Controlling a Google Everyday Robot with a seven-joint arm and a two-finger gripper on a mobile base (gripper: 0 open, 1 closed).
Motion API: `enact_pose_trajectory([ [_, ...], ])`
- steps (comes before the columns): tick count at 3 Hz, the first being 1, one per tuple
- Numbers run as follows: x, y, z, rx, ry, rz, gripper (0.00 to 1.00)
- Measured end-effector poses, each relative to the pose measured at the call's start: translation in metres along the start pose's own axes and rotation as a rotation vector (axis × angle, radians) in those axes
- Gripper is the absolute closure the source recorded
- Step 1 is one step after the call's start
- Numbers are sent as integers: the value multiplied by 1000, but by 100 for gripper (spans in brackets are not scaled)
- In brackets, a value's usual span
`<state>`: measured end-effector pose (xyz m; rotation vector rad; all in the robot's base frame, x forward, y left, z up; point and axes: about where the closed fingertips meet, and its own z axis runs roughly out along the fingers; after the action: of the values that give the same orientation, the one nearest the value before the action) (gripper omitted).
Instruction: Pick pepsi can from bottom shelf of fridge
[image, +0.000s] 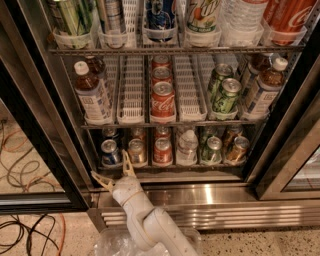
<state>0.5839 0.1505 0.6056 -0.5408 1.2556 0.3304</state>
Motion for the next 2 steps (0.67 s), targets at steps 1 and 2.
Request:
enact_pose_trajectory([
  [1,2,0,13,-18,3,3,25],
  [2,6,2,34,-45,6,4,25],
])
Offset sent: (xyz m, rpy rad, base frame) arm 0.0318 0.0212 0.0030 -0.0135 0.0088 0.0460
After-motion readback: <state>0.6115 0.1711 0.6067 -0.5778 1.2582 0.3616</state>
